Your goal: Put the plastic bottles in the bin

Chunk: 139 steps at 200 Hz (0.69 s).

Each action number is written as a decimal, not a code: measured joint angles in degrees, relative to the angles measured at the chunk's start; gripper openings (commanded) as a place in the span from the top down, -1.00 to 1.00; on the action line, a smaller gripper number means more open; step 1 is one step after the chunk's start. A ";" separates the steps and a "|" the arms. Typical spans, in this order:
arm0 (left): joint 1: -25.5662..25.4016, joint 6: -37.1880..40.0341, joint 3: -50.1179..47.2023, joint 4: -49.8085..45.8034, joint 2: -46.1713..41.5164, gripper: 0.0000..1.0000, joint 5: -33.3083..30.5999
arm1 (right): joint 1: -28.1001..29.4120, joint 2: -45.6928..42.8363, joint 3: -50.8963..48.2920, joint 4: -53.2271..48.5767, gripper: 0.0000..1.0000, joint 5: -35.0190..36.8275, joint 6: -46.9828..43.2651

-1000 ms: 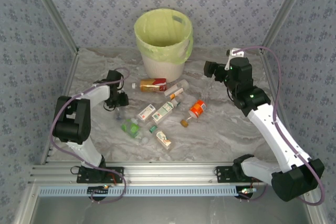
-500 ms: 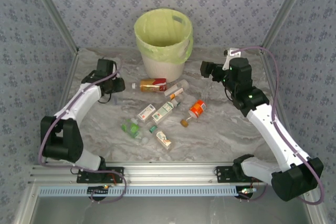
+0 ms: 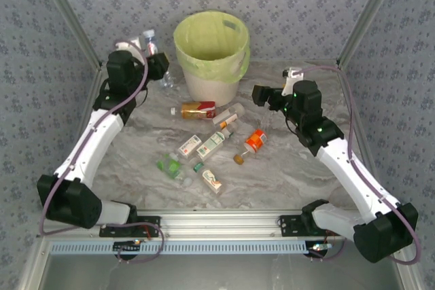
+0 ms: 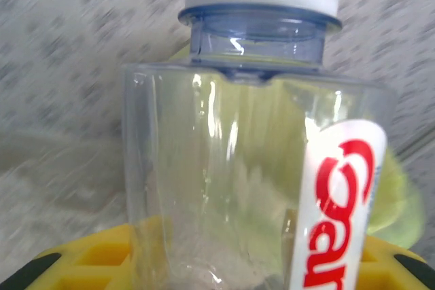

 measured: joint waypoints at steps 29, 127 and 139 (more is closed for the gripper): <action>-3.10 0.96 7.39 8.35 5.81 0.32 0.26 | 0.63 -2.05 -1.09 0.26 -1.00 0.09 0.02; -6.64 6.95 30.27 13.92 28.55 0.30 -5.31 | 0.70 -8.28 -3.52 -0.48 -1.00 2.73 0.13; -6.80 8.39 33.75 11.39 31.28 0.30 -5.25 | 0.70 -8.37 -3.52 -0.87 -1.00 3.15 0.20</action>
